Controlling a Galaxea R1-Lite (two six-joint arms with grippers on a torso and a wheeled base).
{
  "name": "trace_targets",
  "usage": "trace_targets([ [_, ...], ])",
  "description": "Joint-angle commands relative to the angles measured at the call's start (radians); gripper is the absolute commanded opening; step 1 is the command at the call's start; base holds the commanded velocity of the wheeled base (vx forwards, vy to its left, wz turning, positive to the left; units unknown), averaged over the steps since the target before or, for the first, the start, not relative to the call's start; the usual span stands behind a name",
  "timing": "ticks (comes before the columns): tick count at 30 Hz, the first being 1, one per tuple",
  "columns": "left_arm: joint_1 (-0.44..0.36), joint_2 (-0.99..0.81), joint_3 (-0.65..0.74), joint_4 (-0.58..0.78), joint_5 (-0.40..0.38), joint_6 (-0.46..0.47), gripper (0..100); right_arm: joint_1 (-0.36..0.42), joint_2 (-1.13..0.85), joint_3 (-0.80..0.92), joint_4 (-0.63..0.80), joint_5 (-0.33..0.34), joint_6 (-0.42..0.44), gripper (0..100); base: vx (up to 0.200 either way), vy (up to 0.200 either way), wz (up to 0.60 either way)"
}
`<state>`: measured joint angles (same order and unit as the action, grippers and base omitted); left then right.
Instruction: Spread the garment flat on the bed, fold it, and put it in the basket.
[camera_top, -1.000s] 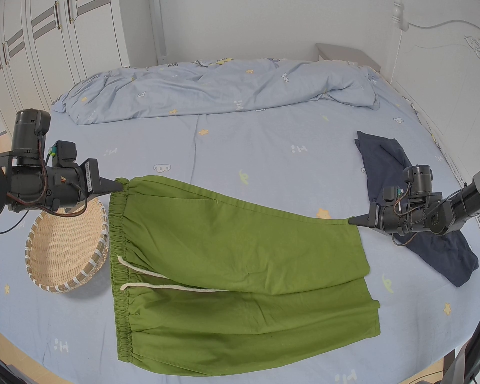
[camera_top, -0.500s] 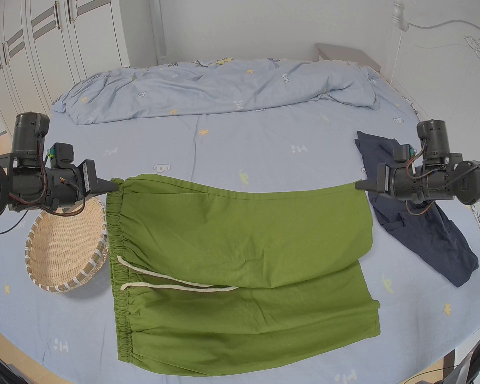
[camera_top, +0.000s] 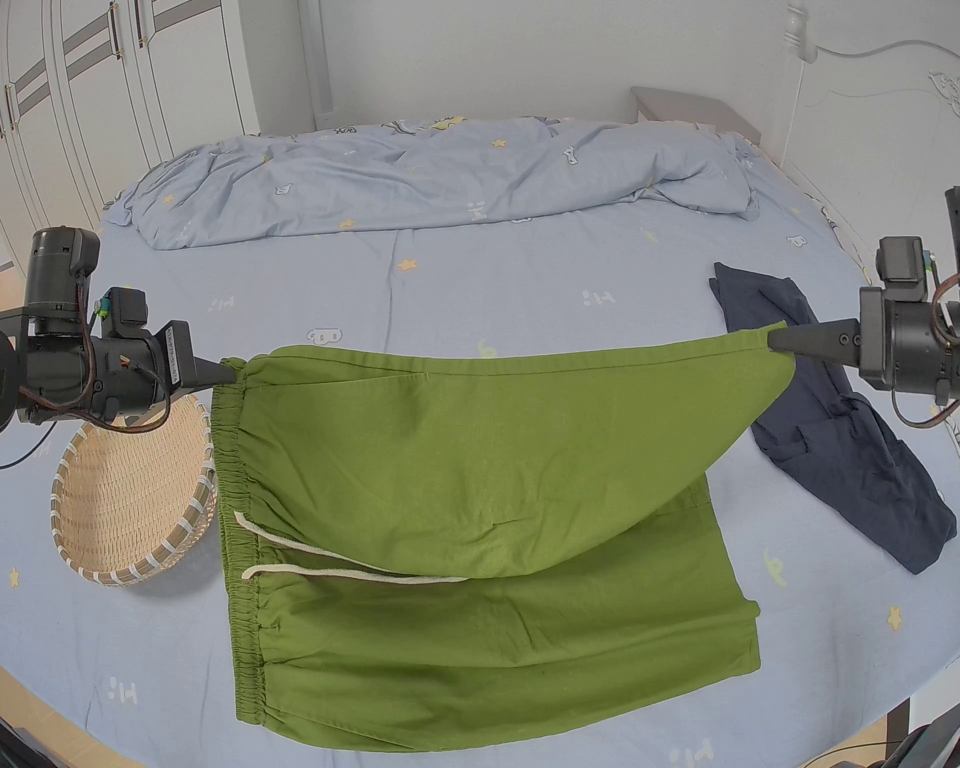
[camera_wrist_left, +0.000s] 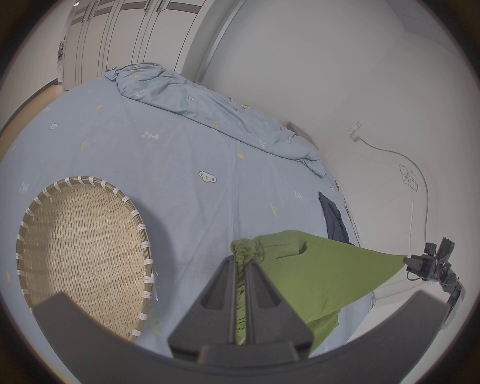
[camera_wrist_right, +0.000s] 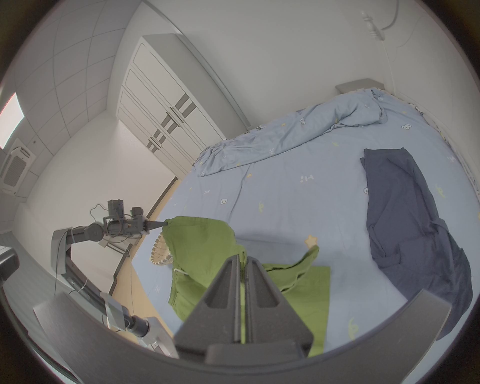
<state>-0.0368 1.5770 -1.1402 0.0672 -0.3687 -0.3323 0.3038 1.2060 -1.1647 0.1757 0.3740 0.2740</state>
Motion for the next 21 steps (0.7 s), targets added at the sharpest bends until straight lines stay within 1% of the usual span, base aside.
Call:
trace_targets([
  [1, 0.000, -0.005, 0.000, 0.000, 0.001, -0.001, 0, 0.012, -0.086, 0.043, 0.007, 0.000, 0.002, 0, 0.000, 0.000, 0.00],
  [7, 0.002, 0.001, 0.000, 0.000, 0.004, -0.001, 0, -0.008, -0.059, 0.053, -0.001, -0.003, 0.001, 0, 0.000, 0.000, 0.00],
  [9, 0.005, 0.003, -0.001, -0.001, 0.004, -0.001, 0, -0.022, -0.002, 0.045, -0.018, -0.001, -0.004, 0, 0.000, 0.000, 0.00],
  [12, 0.015, 0.012, -0.001, -0.014, 0.002, -0.001, 0, -0.051, 0.113, 0.003, -0.113, 0.002, -0.007, 0, 0.000, 0.000, 0.00],
  [16, 0.032, 0.043, 0.000, -0.050, 0.004, -0.001, 0, -0.072, 0.276, -0.107, -0.170, -0.003, -0.010, 0, 0.000, 0.000, 0.00],
  [19, 0.040, 0.069, -0.001, -0.076, 0.002, -0.001, 0, -0.075, 0.380, -0.181, -0.211, -0.012, -0.049, 0, 0.000, 0.000, 0.00],
  [20, 0.040, 0.069, -0.001, -0.076, 0.002, -0.001, 0, -0.075, 0.380, -0.181, -0.211, -0.012, -0.049, 0, 0.000, 0.000, 0.00],
  [21, 0.041, 0.092, -0.001, -0.104, 0.002, -0.001, 0, -0.075, 0.449, -0.236, -0.240, -0.038, -0.072, 0, 0.000, 0.000, 0.00],
])
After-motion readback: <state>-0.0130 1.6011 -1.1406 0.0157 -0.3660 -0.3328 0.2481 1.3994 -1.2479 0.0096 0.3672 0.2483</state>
